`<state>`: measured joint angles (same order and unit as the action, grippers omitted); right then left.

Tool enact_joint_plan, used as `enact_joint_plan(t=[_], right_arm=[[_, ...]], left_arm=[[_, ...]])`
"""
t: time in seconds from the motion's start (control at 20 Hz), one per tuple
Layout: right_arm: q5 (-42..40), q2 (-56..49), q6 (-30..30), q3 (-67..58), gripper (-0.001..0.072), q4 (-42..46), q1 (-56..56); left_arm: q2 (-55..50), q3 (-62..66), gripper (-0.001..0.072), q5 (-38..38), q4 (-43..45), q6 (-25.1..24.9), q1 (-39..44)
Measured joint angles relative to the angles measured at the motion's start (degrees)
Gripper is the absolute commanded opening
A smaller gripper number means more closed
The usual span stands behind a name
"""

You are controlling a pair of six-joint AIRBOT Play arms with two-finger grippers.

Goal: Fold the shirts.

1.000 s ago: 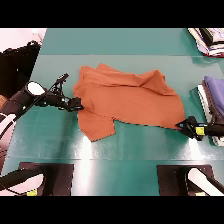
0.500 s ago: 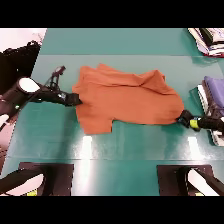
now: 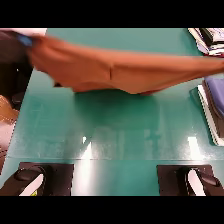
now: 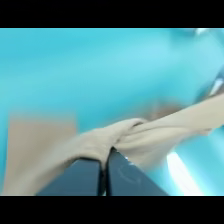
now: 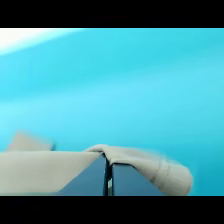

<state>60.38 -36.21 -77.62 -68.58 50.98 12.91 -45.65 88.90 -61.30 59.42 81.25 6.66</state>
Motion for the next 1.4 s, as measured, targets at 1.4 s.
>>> enact_joint_plan(t=[1.4], right_arm=[[15.2,-57.0,-2.9,-27.3,0.0016,18.3,-10.4]], left_arm=[[-44.1,1.1,0.0026,8.6,14.1,1.5,0.0]])
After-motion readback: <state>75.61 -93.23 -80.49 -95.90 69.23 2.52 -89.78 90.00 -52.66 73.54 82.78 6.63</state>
